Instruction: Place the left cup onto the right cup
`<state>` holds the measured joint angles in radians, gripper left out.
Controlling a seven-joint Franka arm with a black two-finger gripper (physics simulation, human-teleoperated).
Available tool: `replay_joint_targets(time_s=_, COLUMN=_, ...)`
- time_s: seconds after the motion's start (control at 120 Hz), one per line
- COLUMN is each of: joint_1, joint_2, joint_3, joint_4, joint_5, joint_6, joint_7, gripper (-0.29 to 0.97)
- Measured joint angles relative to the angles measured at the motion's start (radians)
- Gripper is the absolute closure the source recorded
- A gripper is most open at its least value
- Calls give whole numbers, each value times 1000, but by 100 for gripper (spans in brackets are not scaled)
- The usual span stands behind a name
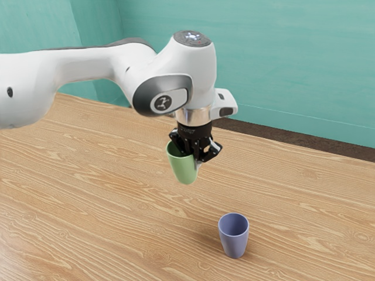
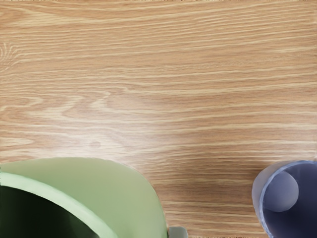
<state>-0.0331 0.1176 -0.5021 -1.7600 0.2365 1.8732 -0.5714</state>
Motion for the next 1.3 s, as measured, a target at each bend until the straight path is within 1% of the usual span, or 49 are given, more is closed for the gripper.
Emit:
replay_joint_targets(time_s=0.308, joint_1=1, joint_2=7, joint_3=-77, joint_4=63, joint_5=-6, joint_6=-51, joint_7=-93, gripper=78)
replay_joint_targets(time_s=0.567, joint_1=-1, joint_2=17, joint_3=-129, joint_4=69, joint_5=-5, joint_6=-81, joint_7=-176, gripper=78)
replay_joint_targets(time_s=1.05, joint_1=-1, joint_2=52, joint_3=-181, joint_4=68, joint_5=-3, joint_6=-88, joint_7=-307, gripper=78)
replay_joint_targets(time_s=1.3, joint_1=-1, joint_2=64, joint_3=-185, joint_4=59, joint_5=-3, joint_6=-85, joint_7=-354, gripper=78)
